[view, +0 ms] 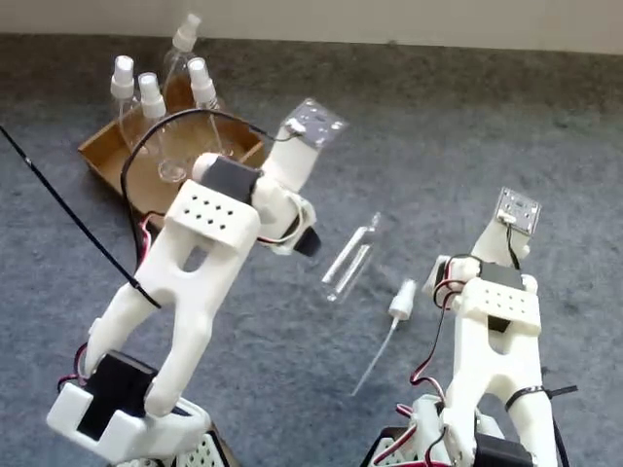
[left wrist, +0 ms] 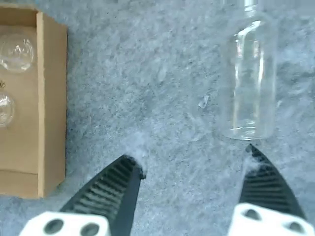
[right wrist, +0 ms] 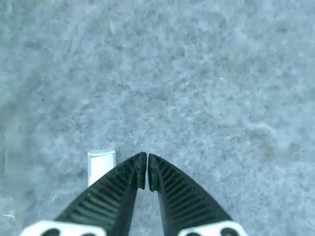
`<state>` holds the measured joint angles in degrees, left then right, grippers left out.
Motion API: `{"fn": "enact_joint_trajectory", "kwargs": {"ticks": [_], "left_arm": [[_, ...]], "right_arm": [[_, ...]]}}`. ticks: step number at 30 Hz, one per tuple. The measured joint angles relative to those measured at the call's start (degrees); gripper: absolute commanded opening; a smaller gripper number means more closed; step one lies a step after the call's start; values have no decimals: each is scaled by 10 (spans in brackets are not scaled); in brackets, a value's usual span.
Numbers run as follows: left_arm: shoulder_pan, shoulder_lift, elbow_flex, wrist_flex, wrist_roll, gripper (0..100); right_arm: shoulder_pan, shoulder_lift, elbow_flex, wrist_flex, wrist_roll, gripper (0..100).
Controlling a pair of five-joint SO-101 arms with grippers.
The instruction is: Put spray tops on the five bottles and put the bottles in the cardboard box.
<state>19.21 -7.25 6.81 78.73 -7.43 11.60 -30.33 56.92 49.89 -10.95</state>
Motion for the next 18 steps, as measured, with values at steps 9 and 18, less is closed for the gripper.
{"fn": "enact_joint_trajectory", "kwargs": {"ticks": [9, 18], "left_arm": [[49, 143, -190, 118, 0, 274], [51, 358, -405, 171, 1, 370]], "right_arm": [[2, 0, 3, -8, -2, 9], [2, 0, 3, -8, -2, 9]]}}
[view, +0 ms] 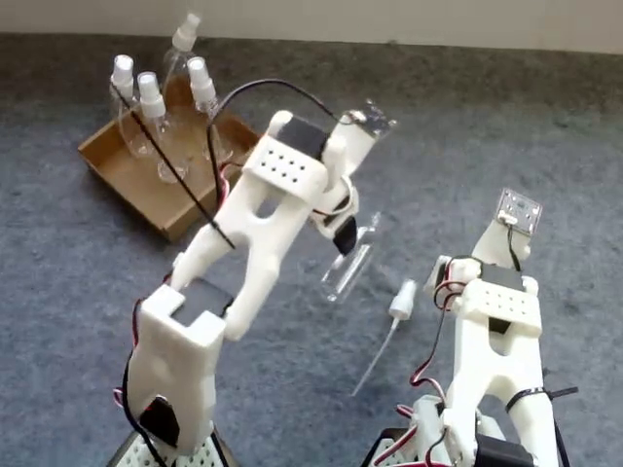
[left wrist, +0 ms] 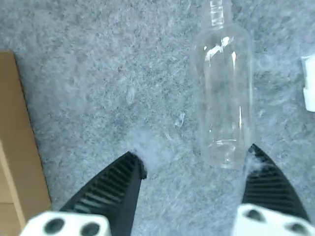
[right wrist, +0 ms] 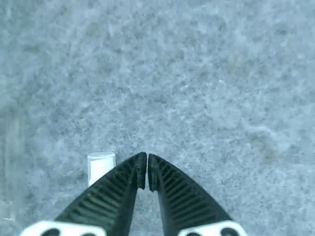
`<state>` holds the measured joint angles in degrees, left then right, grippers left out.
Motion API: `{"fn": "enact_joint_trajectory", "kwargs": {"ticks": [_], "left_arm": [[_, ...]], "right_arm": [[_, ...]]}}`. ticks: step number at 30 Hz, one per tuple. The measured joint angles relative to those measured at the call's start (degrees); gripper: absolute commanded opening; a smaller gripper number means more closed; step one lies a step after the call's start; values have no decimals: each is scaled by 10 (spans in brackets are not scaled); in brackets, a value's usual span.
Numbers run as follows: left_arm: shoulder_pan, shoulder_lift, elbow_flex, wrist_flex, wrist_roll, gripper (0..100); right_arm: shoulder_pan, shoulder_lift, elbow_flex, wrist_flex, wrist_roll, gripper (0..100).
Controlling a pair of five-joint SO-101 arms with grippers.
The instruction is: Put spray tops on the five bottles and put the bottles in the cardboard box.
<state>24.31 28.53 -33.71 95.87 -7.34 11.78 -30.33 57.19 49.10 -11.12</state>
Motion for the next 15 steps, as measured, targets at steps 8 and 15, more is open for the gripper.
{"fn": "enact_joint_trajectory", "kwargs": {"ticks": [8, 15], "left_arm": [[13, 98, -80, 4, -1, 482], [14, 183, -126, -1, 1, 482]], "right_arm": [[0, 0, 0, -1, 0, 9], [0, 0, 0, -1, 0, 9]]}}
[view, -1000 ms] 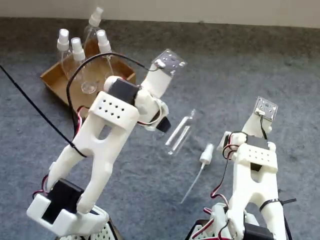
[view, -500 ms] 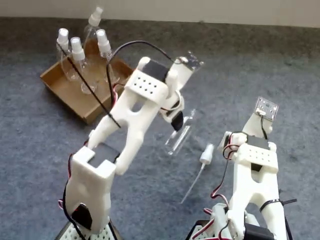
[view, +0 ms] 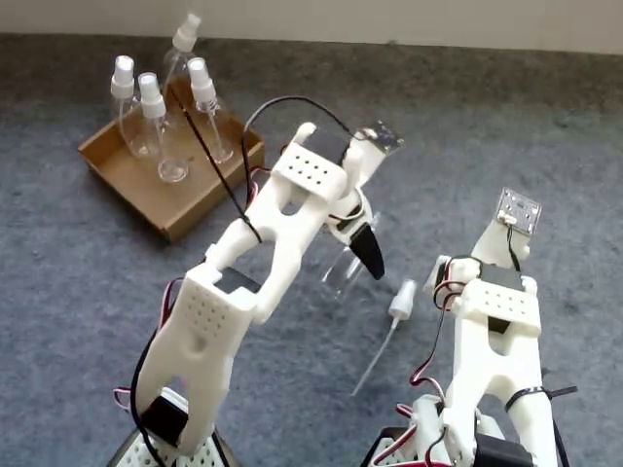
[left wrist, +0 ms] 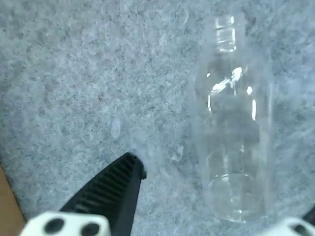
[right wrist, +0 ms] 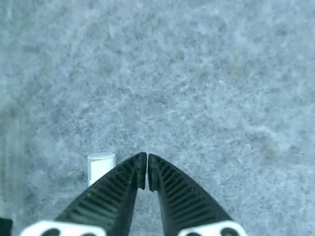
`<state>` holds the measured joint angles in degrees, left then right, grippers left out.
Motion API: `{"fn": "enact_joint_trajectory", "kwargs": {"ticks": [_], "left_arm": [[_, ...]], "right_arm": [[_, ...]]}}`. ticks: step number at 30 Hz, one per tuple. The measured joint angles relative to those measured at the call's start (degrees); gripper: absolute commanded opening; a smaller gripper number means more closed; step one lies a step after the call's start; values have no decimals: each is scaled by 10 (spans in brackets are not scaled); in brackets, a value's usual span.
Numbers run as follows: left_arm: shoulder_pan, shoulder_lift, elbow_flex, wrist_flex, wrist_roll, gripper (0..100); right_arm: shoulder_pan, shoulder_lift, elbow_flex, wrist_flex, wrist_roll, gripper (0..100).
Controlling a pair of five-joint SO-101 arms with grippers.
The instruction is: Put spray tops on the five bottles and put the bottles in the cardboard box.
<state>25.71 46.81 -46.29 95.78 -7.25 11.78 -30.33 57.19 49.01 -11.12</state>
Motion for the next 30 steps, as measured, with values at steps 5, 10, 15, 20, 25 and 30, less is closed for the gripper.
{"fn": "enact_joint_trajectory", "kwargs": {"ticks": [5, 10, 15, 20, 25, 30], "left_arm": [[13, 84, -49, -4, -2, 480], [7, 142, -119, -1, 2, 353], [-2, 166, -168, 15, 2, 234], [-5, 170, -182, 15, 3, 231], [-5, 170, -185, 25, 3, 231], [-7, 170, -186, 32, 1, 231]], "right_arm": [[0, 0, 0, 0, 0, 9], [0, 0, 0, 0, 0, 9], [0, 0, 0, 0, 0, 9], [0, 0, 0, 0, 0, 9], [0, 0, 0, 0, 0, 9], [0, 0, 0, 0, 0, 9]]}}
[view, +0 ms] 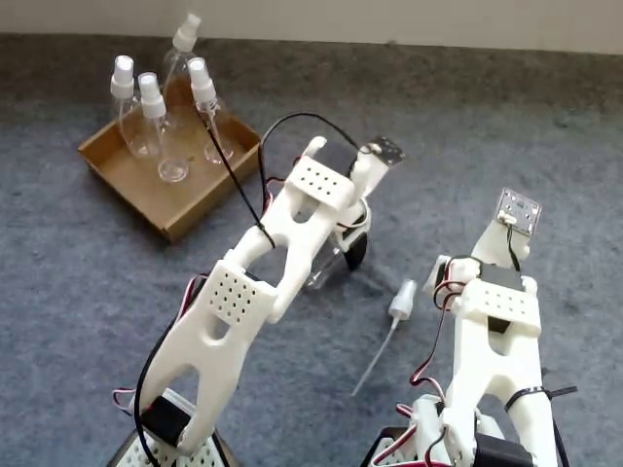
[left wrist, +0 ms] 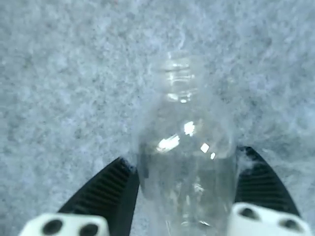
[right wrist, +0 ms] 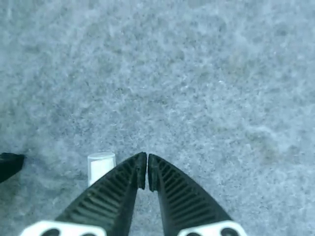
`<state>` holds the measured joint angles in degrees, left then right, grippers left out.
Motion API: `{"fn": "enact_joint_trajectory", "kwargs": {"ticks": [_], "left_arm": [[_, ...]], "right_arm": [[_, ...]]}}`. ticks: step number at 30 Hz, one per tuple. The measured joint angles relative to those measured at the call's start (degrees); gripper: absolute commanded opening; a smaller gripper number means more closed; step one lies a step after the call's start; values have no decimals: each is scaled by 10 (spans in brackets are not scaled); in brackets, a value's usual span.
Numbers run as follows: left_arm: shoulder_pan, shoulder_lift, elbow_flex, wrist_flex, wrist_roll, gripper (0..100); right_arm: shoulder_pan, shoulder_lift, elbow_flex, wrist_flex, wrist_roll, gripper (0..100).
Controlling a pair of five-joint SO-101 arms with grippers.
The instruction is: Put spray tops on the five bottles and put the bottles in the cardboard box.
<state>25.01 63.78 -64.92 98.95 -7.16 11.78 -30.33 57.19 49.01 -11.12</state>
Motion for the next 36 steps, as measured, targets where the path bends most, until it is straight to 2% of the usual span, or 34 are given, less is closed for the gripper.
{"fn": "enact_joint_trajectory", "kwargs": {"ticks": [7, 10, 15, 36], "left_arm": [[-4, 0, 0, 0, 0, 230], [-11, 0, 0, 1, 0, 229], [-15, 0, 0, 1, 1, 134], [-31, -18, 12, 8, 1, 136]], "right_arm": [[-2, 0, 0, 0, 0, 9], [-25, 0, 0, 0, 0, 9], [-44, 0, 0, 0, 0, 9], [-44, 0, 0, 0, 0, 9]]}}
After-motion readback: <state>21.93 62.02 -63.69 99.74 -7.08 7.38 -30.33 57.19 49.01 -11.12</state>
